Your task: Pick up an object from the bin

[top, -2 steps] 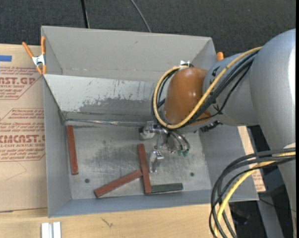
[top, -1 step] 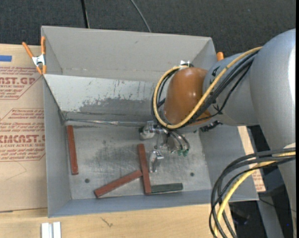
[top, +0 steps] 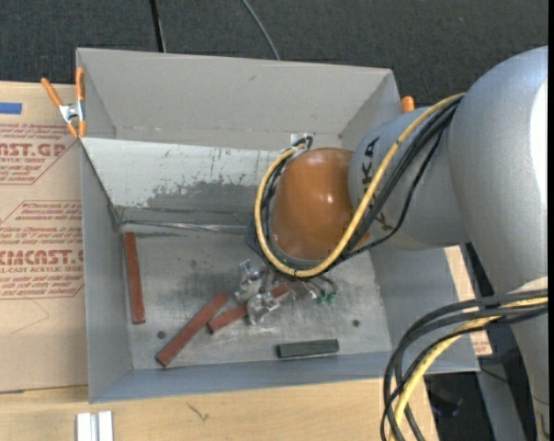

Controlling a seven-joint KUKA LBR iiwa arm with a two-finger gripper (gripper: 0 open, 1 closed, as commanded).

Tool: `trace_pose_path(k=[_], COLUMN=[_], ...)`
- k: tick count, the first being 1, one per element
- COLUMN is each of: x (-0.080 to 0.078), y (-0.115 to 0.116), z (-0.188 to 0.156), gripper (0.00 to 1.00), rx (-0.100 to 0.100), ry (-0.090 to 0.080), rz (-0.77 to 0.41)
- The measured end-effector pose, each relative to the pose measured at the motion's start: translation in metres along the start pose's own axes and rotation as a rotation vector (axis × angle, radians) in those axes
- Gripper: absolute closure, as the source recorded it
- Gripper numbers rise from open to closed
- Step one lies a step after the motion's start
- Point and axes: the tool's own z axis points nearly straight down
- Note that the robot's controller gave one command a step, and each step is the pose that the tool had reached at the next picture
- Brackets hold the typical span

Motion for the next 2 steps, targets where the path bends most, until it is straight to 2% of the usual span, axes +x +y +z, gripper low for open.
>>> trace_pose_path(k=[1, 2], x=[0.000, 0.009], y=[0.000, 0.006], z=[0.000, -0.130], gripper=[1.00, 1.00], rx=[0.000, -0.006], ry=[0.000, 0.018], rz=[0.000, -0.038])
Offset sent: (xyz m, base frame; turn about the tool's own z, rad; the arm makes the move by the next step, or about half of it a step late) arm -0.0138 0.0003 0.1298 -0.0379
